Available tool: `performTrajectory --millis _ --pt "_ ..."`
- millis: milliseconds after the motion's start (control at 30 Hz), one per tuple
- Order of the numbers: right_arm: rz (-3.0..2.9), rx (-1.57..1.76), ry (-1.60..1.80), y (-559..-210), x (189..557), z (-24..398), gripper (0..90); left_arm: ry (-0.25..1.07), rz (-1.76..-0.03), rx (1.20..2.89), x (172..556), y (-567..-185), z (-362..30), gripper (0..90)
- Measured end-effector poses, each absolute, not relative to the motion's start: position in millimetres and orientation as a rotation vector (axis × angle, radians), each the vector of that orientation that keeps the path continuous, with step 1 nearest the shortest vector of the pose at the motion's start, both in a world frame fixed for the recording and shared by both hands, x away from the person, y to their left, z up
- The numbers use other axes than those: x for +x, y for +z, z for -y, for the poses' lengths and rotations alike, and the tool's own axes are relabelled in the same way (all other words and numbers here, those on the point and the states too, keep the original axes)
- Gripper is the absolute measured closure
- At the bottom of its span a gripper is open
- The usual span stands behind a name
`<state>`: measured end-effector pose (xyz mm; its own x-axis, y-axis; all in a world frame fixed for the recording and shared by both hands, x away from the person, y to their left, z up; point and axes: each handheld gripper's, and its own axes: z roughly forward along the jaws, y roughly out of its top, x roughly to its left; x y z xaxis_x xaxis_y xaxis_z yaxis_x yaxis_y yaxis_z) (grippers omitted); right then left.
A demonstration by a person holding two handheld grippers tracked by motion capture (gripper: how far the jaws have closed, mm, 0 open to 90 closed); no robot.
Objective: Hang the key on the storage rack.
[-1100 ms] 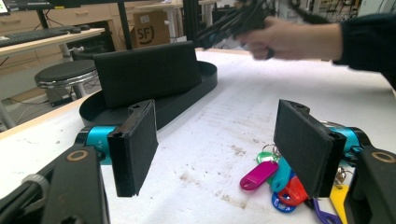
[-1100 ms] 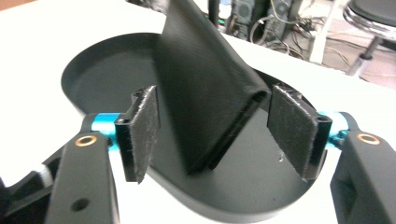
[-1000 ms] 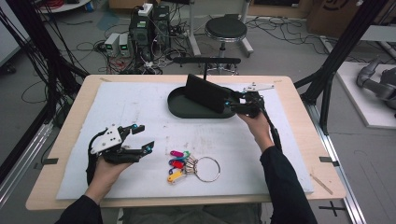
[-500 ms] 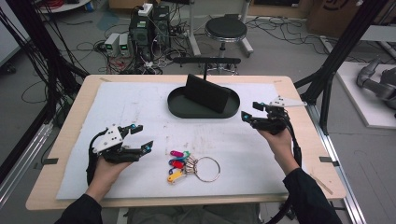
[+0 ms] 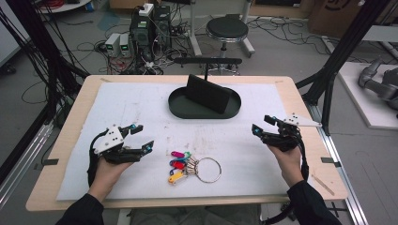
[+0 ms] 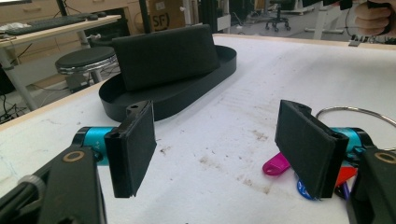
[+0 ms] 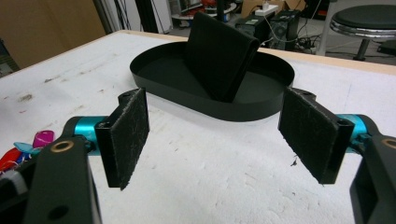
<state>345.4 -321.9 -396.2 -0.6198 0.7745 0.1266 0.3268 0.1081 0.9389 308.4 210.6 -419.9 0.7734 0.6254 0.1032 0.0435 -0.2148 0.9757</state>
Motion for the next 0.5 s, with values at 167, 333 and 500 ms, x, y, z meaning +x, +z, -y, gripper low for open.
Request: performTrajectory --millis 167,333,500 --pt "-1.997 1.066 1.522 -395.7 344.5 321.0 25.1 0.578 -0.53 1.717 309.6 -419.9 -210.9 28.8" --pt "-1.989 1.062 1.523 -395.1 344.1 320.2 25.1 0.579 -0.529 1.723 309.0 -420.8 -210.8 28.7" --pt "-1.984 1.081 1.526 -394.7 344.7 321.9 24.3 0.566 -0.548 1.727 310.5 -422.1 -211.1 28.7"
